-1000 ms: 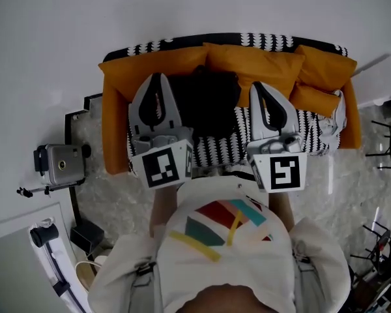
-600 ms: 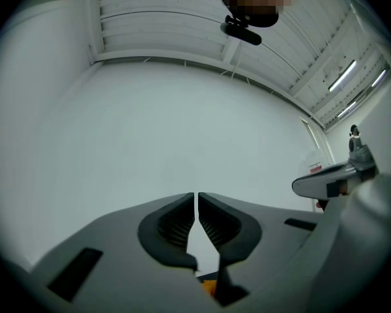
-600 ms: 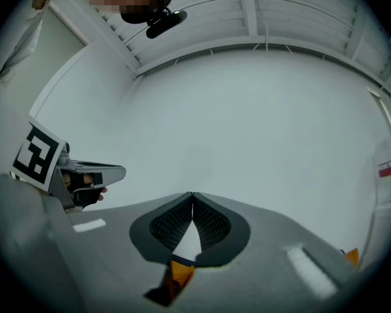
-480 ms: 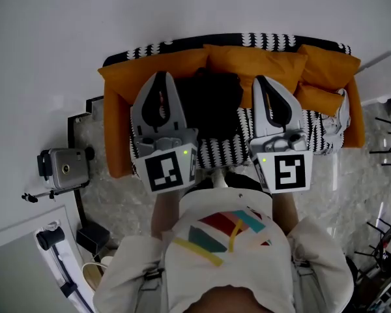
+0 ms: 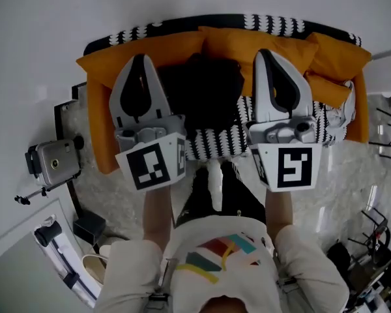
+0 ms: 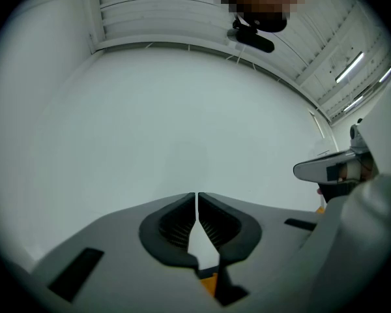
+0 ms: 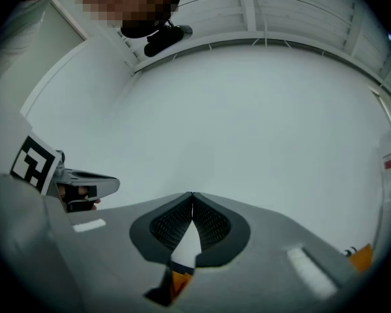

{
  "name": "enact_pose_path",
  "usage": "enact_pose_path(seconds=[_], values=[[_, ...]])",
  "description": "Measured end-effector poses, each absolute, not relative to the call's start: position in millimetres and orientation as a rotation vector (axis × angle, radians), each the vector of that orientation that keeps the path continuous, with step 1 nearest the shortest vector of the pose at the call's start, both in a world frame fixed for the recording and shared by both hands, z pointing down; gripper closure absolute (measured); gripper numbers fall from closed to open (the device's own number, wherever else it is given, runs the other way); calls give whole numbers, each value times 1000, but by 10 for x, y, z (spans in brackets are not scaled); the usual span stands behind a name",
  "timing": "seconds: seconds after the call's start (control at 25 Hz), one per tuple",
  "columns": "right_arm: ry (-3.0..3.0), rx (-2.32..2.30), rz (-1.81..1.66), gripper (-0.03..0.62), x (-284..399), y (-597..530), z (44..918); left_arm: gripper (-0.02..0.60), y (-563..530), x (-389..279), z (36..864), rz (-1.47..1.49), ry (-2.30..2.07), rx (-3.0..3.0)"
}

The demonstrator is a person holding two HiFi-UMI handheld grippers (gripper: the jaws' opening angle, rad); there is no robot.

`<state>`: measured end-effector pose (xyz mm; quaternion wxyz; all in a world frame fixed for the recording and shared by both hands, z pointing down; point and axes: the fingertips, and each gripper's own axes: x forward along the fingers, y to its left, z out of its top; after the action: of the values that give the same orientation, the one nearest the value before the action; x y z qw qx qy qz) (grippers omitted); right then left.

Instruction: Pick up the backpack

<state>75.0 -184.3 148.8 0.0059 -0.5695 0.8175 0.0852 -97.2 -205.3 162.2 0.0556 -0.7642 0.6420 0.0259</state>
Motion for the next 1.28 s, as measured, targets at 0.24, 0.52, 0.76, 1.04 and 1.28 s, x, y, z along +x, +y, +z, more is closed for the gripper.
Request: enact_pose_path(seconds=[0.24,0.52,0.76,1.04,1.28], values=[[2531,-1814,138,589,760,-1906,2319,560,-2040,-1037,2535,16,1996,-2355],[2595,-1844,25,589,722,-1802,3370,560,-1977,-1069,3457,-49,1993,-2380],[2677,-1855,-58,589,611,-1686,4092,560,-1940,-1006,4093,-95,2022,-2418],[2711,-1879,-172,589,551,-1554,4573,560,-1806,-1006,4569,-158,2076,-2462],[2648,-1942,-301,523,708,-1633,4797,549,-1840,-1097,4813,-208,2125,-2498]])
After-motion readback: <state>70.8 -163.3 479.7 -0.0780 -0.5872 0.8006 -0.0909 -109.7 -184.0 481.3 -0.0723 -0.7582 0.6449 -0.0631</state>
